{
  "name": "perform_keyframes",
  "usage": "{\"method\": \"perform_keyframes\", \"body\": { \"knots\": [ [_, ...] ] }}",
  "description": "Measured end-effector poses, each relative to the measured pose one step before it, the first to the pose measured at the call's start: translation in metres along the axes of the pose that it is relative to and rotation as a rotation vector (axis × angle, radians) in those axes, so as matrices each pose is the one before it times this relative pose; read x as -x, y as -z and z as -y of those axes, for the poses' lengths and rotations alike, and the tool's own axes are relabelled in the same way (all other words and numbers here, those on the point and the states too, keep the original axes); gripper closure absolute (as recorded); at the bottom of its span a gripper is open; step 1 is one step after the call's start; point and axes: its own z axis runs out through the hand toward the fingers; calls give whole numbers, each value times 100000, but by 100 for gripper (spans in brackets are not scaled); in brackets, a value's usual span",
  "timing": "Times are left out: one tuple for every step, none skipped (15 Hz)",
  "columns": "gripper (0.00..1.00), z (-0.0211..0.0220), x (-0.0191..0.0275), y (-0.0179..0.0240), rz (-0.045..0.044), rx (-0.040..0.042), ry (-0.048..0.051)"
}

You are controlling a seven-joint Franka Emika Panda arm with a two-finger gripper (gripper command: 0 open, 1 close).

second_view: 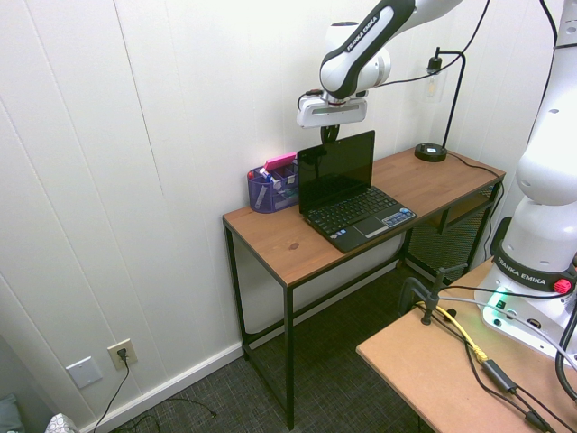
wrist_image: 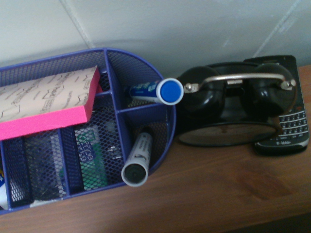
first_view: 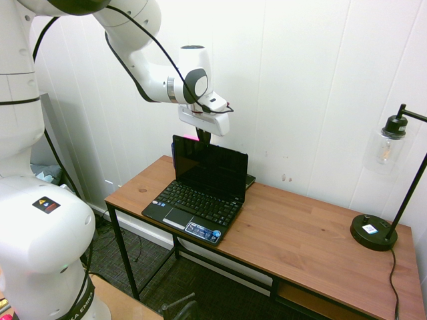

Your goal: Close the laptop lid

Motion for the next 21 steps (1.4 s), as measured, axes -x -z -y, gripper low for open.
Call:
{"method": "perform_keyframes", "body": {
  "knots": [
    [100, -443, 174, 67, 242, 306, -466],
    [100, -517, 207, -11, 447, 426, -550],
    [100, -627, 281, -170, 834, 614, -720],
    [100, -717, 354, -297, 834, 865, -587],
    [100, -767, 400, -374, 780, 800, -594],
    [100, -805, 409, -490, 1032, 835, -732],
    [100, -812, 399, -604, 1223, 1054, -905],
    [100, -733, 347, -696, 1197, 914, -1017],
    [100, -648, 328, -663, 1089, 1398, -545],
    [100, -595, 348, -628, 1227, 1382, -556],
    [100, -619, 339, -652, 1272, 1432, -307],
    [100, -677, 347, -749, 1462, 1670, -254],
    [100, -633, 332, -744, 1300, 1586, -385],
    [100, -508, 217, -594, 1401, 1059, -458],
    [100, -410, 118, -606, 1619, 941, -518],
    [100, -390, 93, -711, 1548, 1169, -416],
    [100, -298, 59, -730, 1265, 1226, -370],
    [100, -200, -15, -728, 955, 1338, -413],
    [100, -188, -98, -720, 974, 1306, -432],
    [100, -162, -148, -583, 616, 966, -260],
    [100, -107, -186, -311, 168, 350, -157]
  ]
}}
